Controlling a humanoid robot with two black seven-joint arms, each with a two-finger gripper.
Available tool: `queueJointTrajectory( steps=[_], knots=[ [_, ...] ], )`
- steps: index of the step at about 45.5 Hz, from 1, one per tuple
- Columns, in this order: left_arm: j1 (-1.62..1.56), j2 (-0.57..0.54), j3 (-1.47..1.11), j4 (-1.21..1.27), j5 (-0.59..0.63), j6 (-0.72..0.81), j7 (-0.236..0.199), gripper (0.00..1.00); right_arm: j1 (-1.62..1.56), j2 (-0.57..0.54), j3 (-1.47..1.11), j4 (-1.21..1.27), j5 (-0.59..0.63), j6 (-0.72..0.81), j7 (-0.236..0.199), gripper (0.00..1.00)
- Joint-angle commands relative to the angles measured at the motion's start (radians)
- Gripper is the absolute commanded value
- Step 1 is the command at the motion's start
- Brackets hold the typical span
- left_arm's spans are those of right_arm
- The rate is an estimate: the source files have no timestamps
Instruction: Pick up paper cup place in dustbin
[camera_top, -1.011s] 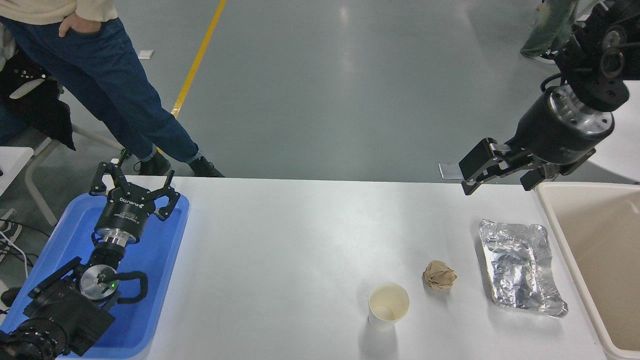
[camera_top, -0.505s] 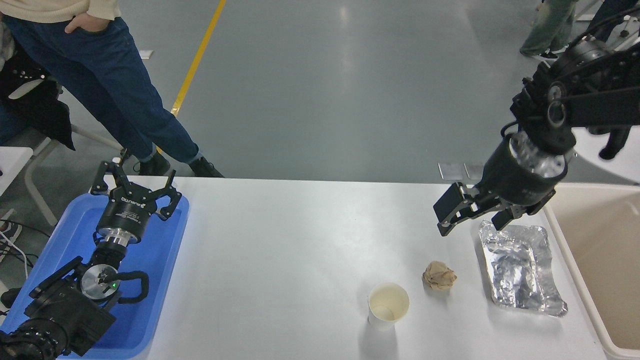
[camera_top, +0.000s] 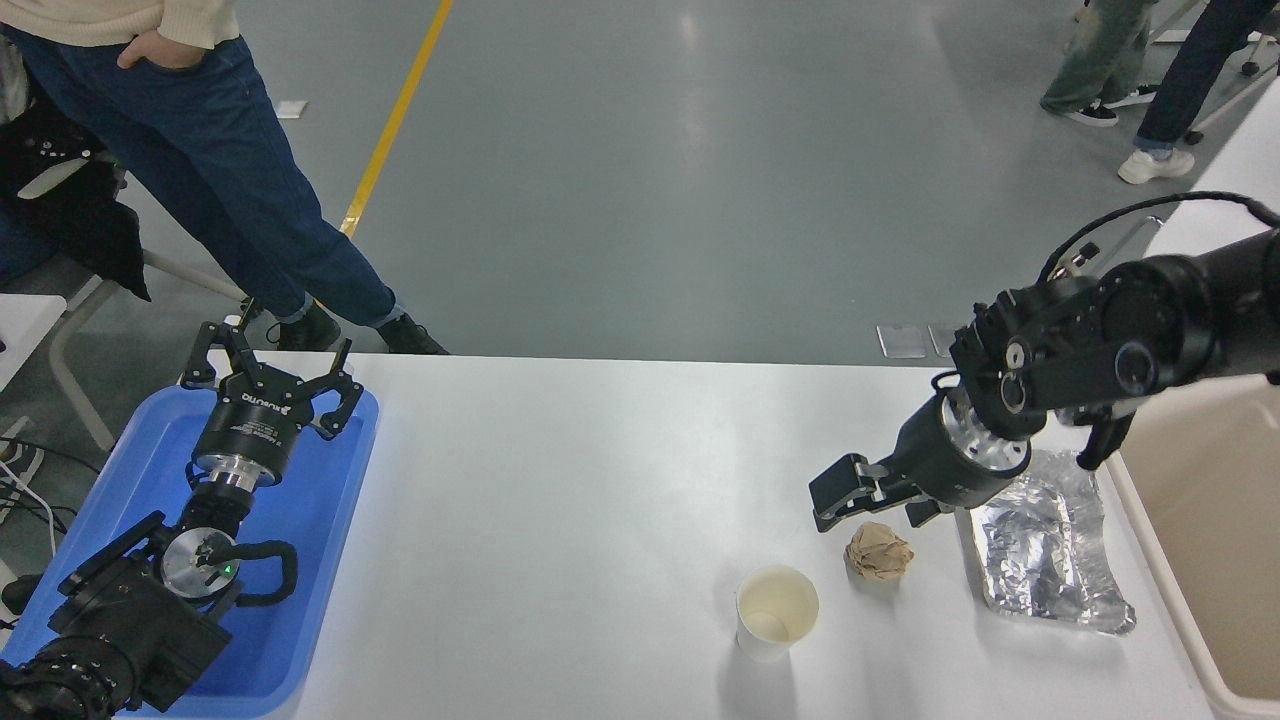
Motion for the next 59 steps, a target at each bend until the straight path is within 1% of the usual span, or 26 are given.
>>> queueJointTrajectory(
  steps=[1,13,24,31,39,43,46,48,49,53,55,56,57,59],
  knots=[
    [0.0,0.0,0.0,0.0,0.0,0.0,0.001,1.0,-0.104,0.029,0.032,-0.012,0.0,-0.033,0.0,1.0],
    [0.0,0.0,0.0,0.0,0.0,0.0,-0.001,1.0,-0.15,0.044,0.035,-0.052,0.001,-0.108,0.0,1.0],
    [0.0,0.0,0.0,0.0,0.0,0.0,-0.001,1.0,-0.2,0.069,0.035,-0.059,0.0,-0.123,0.0,1.0],
    [0.0,0.0,0.0,0.0,0.0,0.0,0.001,1.0,-0.257,0.09,0.035,-0.119,0.0,-0.126,0.0,1.0],
    [0.0,0.0,0.0,0.0,0.0,0.0,-0.001,1.0,-0.28,0.092,0.036,-0.141,0.001,-0.163,-0.002,0.98],
    [0.0,0.0,0.0,0.0,0.0,0.0,-0.001,1.0,-0.285,0.092,0.038,-0.141,0.001,-0.189,-0.002,0.93],
    [0.0,0.0,0.0,0.0,0.0,0.0,-0.001,1.0,-0.295,0.093,0.038,-0.141,0.0,-0.195,-0.002,0.87],
    [0.0,0.0,0.0,0.0,0.0,0.0,0.001,1.0,-0.297,0.093,0.038,-0.141,0.0,-0.195,-0.002,0.8],
    [0.0,0.0,0.0,0.0,0.0,0.0,-0.001,1.0,-0.299,0.093,0.038,-0.141,0.0,-0.195,-0.002,0.73],
    [0.0,0.0,0.0,0.0,0.0,0.0,-0.001,1.0,-0.299,0.093,0.036,-0.139,-0.008,-0.192,-0.002,0.41],
    [0.0,0.0,0.0,0.0,0.0,0.0,0.001,1.0,-0.299,0.093,0.036,-0.139,-0.01,-0.186,-0.003,0.22],
    [0.0,0.0,0.0,0.0,0.0,0.0,-0.001,1.0,-0.297,0.092,0.036,-0.138,-0.007,-0.18,-0.003,0.07],
    [0.0,0.0,0.0,0.0,0.0,0.0,-0.001,1.0,-0.295,0.089,0.035,-0.135,-0.005,-0.178,-0.003,0.0],
    [0.0,0.0,0.0,0.0,0.0,0.0,-0.001,1.0,-0.295,0.085,0.035,-0.135,-0.002,-0.177,-0.003,0.0]
  ],
)
